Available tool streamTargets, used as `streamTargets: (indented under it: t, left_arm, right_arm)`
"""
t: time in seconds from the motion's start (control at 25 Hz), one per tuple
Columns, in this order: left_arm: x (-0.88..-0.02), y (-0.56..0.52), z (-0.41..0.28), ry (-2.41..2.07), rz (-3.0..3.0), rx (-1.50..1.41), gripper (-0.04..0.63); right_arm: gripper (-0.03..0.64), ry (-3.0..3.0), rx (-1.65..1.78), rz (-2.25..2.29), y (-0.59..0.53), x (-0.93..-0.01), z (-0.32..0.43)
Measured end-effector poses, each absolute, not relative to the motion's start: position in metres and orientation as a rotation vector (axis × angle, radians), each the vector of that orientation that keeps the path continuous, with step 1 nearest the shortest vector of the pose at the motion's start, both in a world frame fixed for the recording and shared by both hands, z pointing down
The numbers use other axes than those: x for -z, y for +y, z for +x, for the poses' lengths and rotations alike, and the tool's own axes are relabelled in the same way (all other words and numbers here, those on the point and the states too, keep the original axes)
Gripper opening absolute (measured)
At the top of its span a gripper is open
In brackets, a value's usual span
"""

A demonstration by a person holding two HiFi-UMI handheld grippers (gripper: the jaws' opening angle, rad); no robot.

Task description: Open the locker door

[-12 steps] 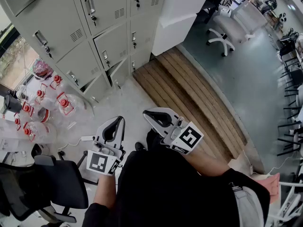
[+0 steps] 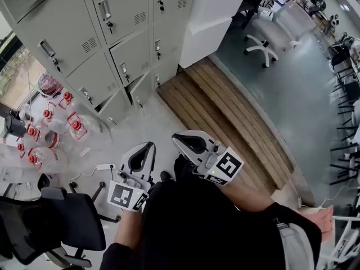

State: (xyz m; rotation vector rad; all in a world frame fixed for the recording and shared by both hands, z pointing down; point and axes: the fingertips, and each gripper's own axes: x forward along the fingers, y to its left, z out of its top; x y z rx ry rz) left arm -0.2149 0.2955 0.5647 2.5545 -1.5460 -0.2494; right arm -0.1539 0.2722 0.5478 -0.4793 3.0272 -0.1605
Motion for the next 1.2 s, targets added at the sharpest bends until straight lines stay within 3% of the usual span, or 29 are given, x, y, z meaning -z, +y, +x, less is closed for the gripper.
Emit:
streamTargets:
  t: [1.2]
  left_arm:
    - [-0.569, 0.228, -0.146, -1.302, 2.643, 0.242, 0.017]
  right_arm:
    - [0.012, 2.9, 0.22, -0.63, 0.2, -0.544, -0.092]
